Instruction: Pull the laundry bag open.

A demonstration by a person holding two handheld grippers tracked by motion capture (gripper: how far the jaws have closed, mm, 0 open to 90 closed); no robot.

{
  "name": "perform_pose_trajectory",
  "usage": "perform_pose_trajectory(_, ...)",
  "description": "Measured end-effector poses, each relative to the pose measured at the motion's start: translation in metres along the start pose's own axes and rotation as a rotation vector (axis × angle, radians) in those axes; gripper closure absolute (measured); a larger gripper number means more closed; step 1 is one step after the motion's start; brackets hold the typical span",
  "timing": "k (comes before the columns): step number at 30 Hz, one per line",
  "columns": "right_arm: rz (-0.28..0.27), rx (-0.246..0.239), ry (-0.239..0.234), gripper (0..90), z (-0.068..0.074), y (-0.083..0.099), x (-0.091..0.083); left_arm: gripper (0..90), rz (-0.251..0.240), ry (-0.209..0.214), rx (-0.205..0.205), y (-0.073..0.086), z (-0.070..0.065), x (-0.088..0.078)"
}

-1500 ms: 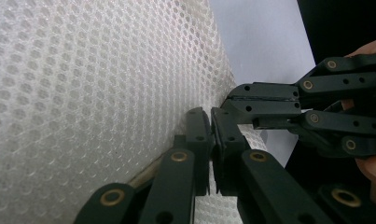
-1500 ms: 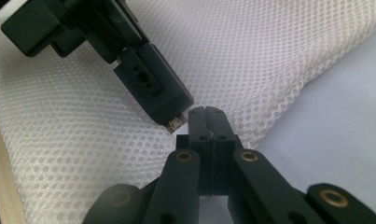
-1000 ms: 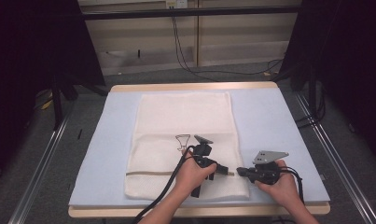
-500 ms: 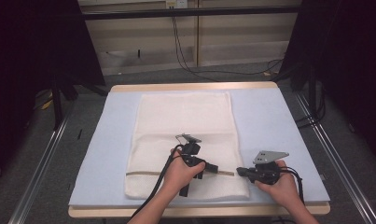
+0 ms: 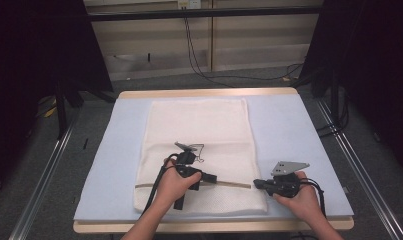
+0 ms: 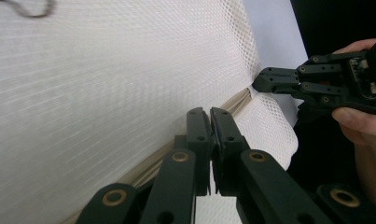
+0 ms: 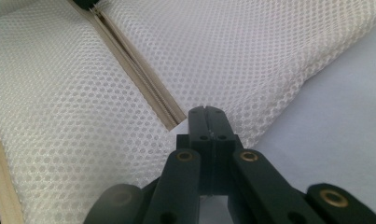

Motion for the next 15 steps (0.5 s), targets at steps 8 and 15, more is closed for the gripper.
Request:
perform_pose_trajectory(8,-0.003,0.024,-0.014,90.0,-0.001,0.0,0.0,87.3,-0.027,-0.016,-0.03,0.016,0.031,-0.048)
perform_pose_trajectory(15,-0.004,0.022,-0.006,90.0,-0.001,0.0,0.0,87.3,-0.068,-0.014,-0.078,0.033,0.06,-0.088)
Point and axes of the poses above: each handheld gripper's, and its own axes: x roughly forward along the jaws, y roughly out of its underside, z roughly to its left, the point moved 4 cm from there along x, roughly forward along the jaws, and after that the axes turned 8 degrees about z, right-handed, at the moved point
